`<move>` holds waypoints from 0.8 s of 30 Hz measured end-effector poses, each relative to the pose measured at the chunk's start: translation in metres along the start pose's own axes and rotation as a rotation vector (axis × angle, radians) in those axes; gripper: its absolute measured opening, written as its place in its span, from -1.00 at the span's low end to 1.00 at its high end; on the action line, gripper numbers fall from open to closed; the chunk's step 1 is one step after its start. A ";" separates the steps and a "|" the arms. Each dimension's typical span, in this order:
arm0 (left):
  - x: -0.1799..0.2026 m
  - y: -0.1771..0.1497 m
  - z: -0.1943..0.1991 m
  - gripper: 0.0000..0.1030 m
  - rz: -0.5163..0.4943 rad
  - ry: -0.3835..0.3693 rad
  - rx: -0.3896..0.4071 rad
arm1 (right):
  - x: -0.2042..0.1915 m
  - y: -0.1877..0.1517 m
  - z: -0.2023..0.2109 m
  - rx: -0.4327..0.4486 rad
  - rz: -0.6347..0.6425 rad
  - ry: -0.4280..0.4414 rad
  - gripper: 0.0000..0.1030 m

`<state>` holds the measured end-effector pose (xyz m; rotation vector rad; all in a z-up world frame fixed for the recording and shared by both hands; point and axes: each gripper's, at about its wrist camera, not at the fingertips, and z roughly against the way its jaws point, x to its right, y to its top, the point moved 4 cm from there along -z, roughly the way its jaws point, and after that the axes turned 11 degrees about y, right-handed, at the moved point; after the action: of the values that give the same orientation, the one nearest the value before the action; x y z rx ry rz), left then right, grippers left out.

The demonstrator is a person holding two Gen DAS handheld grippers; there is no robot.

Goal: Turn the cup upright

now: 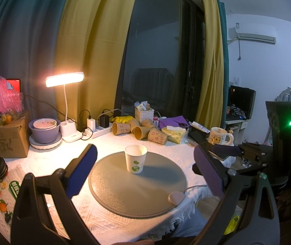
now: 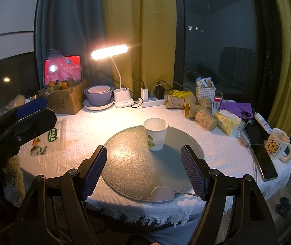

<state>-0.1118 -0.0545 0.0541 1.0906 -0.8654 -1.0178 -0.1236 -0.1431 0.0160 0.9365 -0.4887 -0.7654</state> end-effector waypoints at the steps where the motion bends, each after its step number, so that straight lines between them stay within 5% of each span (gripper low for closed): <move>1: 0.000 0.000 0.000 0.87 -0.001 0.001 0.002 | 0.000 0.000 0.000 0.000 0.000 -0.001 0.51; 24: 0.004 -0.006 0.003 0.87 0.005 -0.003 -0.001 | -0.002 -0.002 0.000 0.001 -0.003 -0.003 0.51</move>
<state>-0.1147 -0.0596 0.0491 1.0855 -0.8699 -1.0158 -0.1257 -0.1425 0.0139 0.9374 -0.4902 -0.7698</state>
